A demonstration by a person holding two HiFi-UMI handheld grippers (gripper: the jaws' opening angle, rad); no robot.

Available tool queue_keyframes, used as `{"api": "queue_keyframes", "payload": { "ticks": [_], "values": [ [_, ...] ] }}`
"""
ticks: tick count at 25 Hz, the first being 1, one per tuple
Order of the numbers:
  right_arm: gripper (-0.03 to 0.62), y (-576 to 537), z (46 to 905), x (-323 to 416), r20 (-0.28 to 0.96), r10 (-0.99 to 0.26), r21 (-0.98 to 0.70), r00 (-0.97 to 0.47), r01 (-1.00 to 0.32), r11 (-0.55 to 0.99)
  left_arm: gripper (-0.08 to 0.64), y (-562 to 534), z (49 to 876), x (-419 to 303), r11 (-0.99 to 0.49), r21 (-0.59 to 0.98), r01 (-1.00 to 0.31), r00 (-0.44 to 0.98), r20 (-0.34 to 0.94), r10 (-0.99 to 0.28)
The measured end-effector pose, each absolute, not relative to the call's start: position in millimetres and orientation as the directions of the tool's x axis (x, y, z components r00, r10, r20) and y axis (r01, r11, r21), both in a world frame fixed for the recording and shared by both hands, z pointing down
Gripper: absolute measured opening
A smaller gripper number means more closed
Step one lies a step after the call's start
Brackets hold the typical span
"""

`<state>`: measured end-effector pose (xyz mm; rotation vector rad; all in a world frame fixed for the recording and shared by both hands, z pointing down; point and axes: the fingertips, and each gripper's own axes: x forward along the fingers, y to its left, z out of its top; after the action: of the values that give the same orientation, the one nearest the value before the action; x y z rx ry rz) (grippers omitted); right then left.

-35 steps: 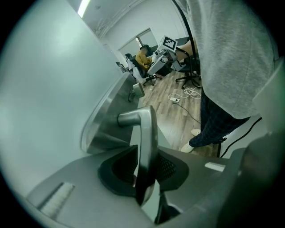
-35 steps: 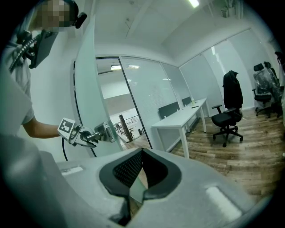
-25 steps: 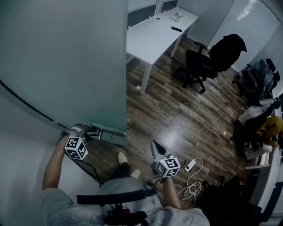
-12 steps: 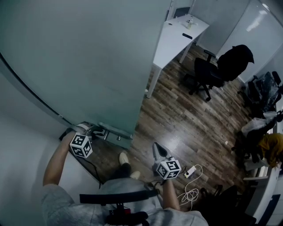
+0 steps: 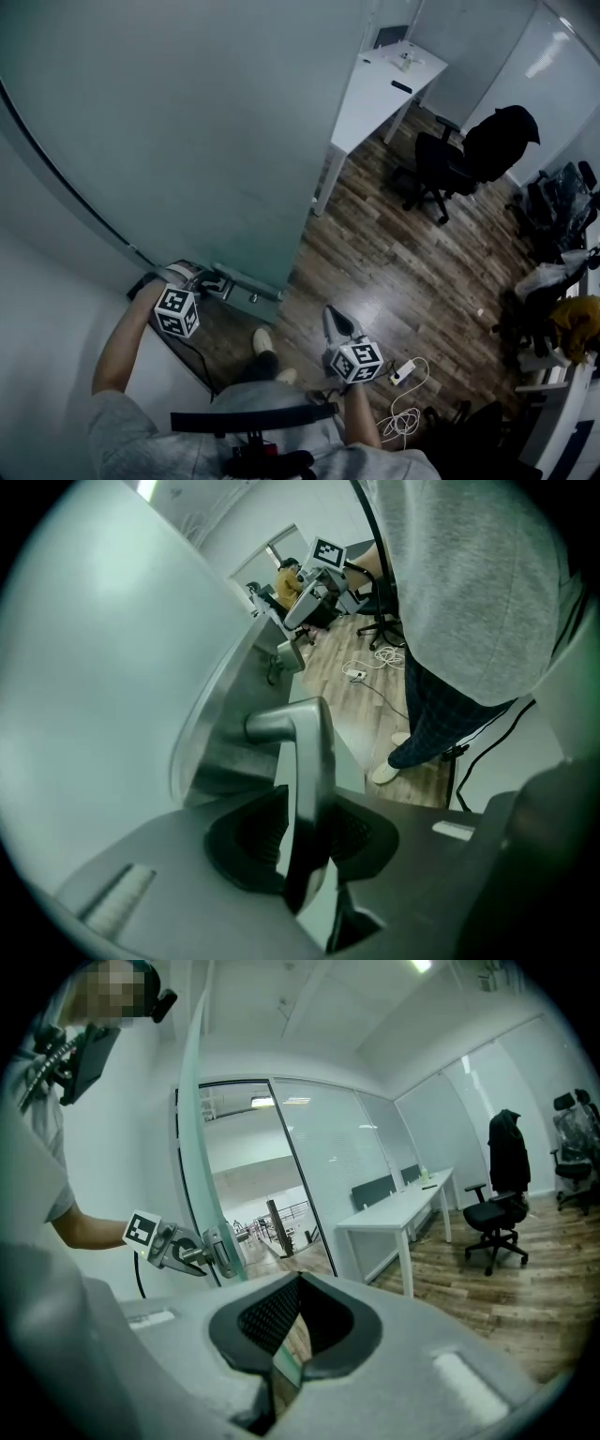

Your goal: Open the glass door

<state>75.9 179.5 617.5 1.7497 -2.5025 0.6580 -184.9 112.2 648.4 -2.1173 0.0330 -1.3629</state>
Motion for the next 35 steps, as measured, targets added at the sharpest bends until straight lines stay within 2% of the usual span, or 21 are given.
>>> {"api": "queue_keyframes", "payload": {
  "ticks": [6, 10, 14, 25, 31, 35],
  "values": [
    [0.002, 184, 619, 77, 0.245, -0.894, -0.333, -0.376, -0.898, 0.287, 0.108, 115, 646, -190, -0.818, -0.491, 0.300, 0.422, 0.837, -0.348],
    [0.002, 184, 624, 77, 0.243, -0.892, -0.337, -0.382, -0.895, 0.292, 0.151, 116, 642, -193, -0.832, -0.487, 0.267, 0.412, 0.838, -0.359],
    [0.002, 183, 619, 74, 0.237, -0.888, -0.337, -0.395, -0.890, 0.306, 0.162, 119, 631, -196, -0.837, -0.498, 0.227, 0.423, 0.825, -0.376],
    [0.002, 189, 617, 73, 0.235, -0.880, -0.331, -0.413, -0.885, 0.327, 0.220, 134, 600, -194, -0.886, -0.463, -0.008, 0.539, 0.745, -0.394],
    [0.002, 197, 614, 71, 0.231, -0.879, -0.329, -0.417, -0.884, 0.333, 0.219, 148, 588, -190, -0.901, -0.407, -0.150, 0.621, 0.670, -0.406],
    [0.002, 204, 617, 72, 0.234, -0.881, -0.326, -0.410, -0.887, 0.327, 0.195, 153, 577, -184, -0.895, -0.370, -0.249, 0.681, 0.590, -0.434]
  ]
}}
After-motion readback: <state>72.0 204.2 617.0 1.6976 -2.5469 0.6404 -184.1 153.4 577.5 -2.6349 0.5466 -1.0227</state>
